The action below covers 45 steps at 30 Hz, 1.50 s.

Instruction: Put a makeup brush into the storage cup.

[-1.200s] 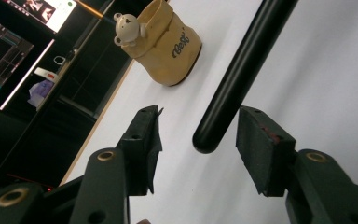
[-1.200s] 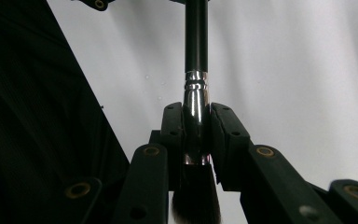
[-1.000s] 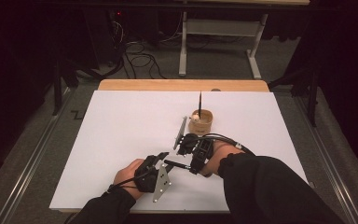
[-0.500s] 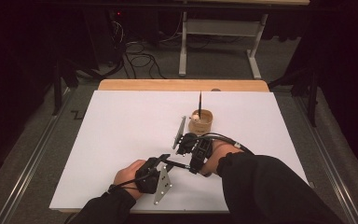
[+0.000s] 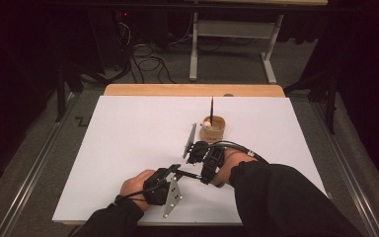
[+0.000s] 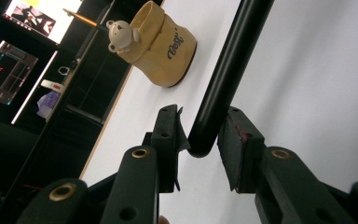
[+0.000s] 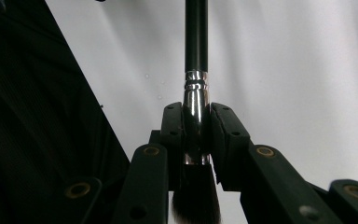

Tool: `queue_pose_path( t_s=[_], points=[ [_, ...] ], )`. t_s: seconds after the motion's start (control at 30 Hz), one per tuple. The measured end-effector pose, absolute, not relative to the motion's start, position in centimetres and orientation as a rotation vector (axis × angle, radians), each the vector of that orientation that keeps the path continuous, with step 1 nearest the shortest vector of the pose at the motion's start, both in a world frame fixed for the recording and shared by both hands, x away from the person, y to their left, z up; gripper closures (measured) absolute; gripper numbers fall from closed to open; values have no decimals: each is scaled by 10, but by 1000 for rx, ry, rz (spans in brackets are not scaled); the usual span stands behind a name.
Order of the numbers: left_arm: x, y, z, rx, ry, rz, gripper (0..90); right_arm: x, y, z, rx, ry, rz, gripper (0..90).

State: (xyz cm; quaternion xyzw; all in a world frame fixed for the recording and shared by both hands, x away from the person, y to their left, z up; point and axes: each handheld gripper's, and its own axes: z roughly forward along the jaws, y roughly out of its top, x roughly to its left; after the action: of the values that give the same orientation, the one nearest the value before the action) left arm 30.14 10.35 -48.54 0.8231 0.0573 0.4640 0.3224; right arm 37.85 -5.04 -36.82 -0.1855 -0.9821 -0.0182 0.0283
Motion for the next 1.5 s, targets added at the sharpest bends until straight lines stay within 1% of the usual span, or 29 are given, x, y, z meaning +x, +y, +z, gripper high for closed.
queue_pose_path(
  t_s=[0.6,0.8,0.97,1.5],
  points=[
    [301,102,-488,2169,123,1223,739,379,-49,-368,-569,-3035,-63,774],
    [300,101,-488,2205,81,1245,760,380,-50,-367,-560,-3041,-67,771],
    [300,101,-489,2210,71,1237,769,380,-51,-365,-551,-3051,-79,761],
    [300,101,-489,2216,63,1227,788,384,-54,-360,-578,-3063,-124,549]
  ],
)
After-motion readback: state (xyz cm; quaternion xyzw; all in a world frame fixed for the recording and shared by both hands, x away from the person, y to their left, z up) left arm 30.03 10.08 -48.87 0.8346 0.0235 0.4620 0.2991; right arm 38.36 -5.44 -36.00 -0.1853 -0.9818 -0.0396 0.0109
